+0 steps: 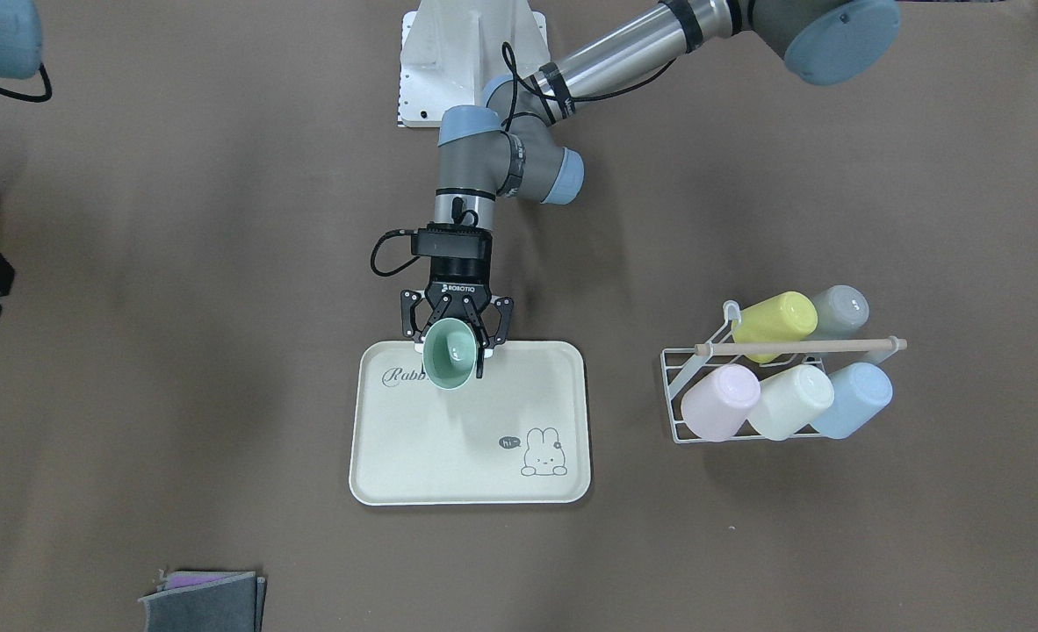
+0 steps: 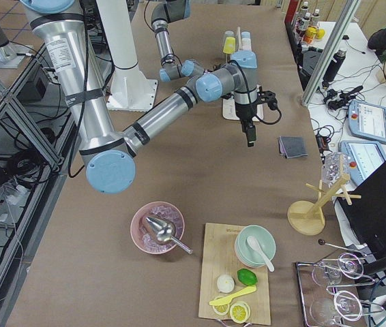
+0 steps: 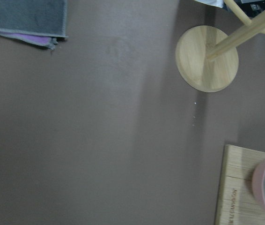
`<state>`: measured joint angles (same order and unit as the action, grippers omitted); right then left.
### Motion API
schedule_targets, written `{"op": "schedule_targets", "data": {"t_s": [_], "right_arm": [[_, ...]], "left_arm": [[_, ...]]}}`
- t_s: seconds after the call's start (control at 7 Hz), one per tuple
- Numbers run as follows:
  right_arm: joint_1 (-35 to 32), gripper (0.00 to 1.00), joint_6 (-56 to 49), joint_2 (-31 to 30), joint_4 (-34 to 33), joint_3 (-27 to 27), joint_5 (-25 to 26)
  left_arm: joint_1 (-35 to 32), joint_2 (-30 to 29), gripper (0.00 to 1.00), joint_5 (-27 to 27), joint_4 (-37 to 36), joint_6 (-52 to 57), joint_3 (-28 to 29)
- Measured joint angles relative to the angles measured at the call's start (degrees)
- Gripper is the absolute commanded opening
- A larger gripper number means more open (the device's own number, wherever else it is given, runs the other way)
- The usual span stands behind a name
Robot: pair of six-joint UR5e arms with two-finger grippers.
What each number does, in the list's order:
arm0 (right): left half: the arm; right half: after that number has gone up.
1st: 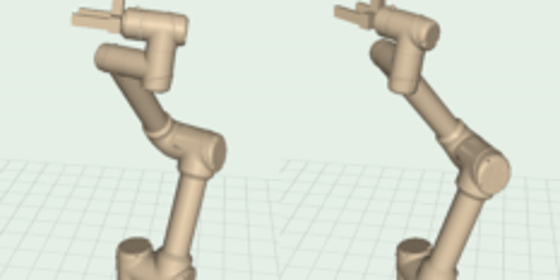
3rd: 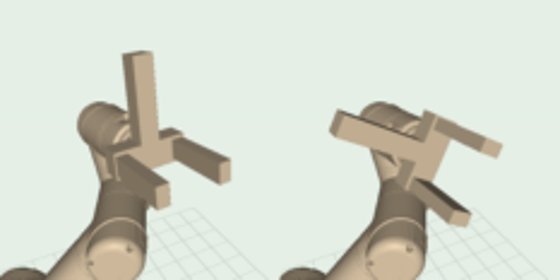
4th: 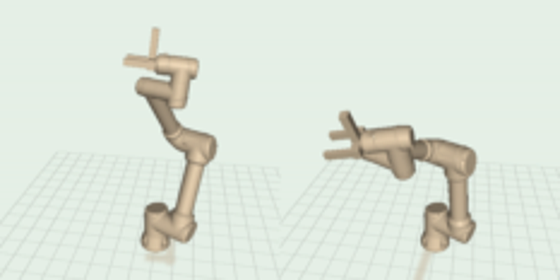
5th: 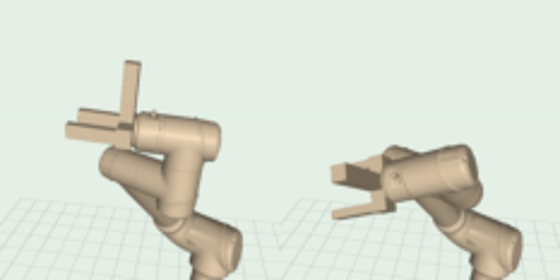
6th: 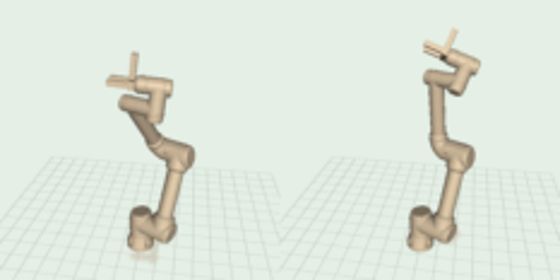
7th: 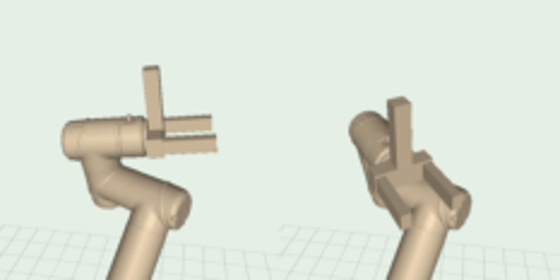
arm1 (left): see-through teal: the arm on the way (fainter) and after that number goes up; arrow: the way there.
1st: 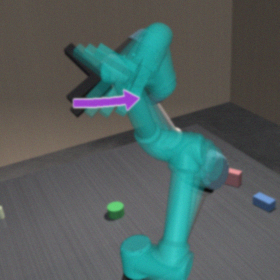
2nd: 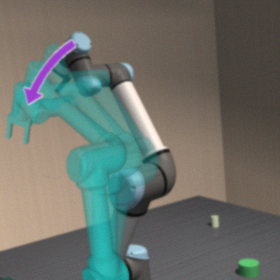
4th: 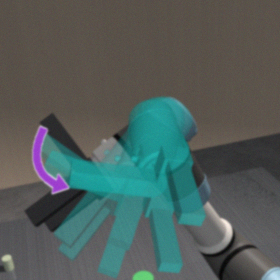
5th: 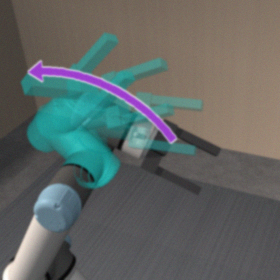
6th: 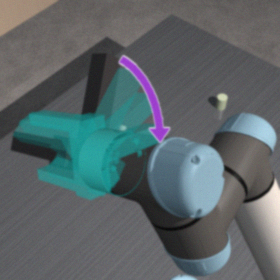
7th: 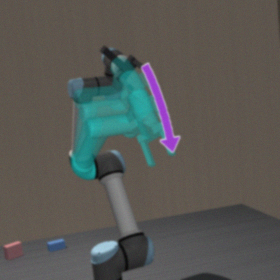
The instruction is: Pick up and place green cup on tray
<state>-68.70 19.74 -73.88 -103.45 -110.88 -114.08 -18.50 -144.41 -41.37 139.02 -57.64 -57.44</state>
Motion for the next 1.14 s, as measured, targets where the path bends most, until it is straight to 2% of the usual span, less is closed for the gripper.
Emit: {"op": "schedule_targets", "data": {"t_s": [0.43,0.86,1.14], "right_arm": [[-8.4,1.0,-14.5,-2.6,-0.8,3.4,-0.5],[-16.5,1.0,-17.7,-7.0,0.5,6.5,-4.0],[-22.6,1.0,-17.6,-12.9,1.9,7.8,-10.9]], "left_arm": [[-2.2,-0.5,0.12,-1.2,1.5,-0.7,2.0],[-6.1,-2.2,0.12,-6.3,1.8,-0.7,6.2],[-6.2,-3.6,0.12,-6.3,3.4,-2.4,9.2]]}}
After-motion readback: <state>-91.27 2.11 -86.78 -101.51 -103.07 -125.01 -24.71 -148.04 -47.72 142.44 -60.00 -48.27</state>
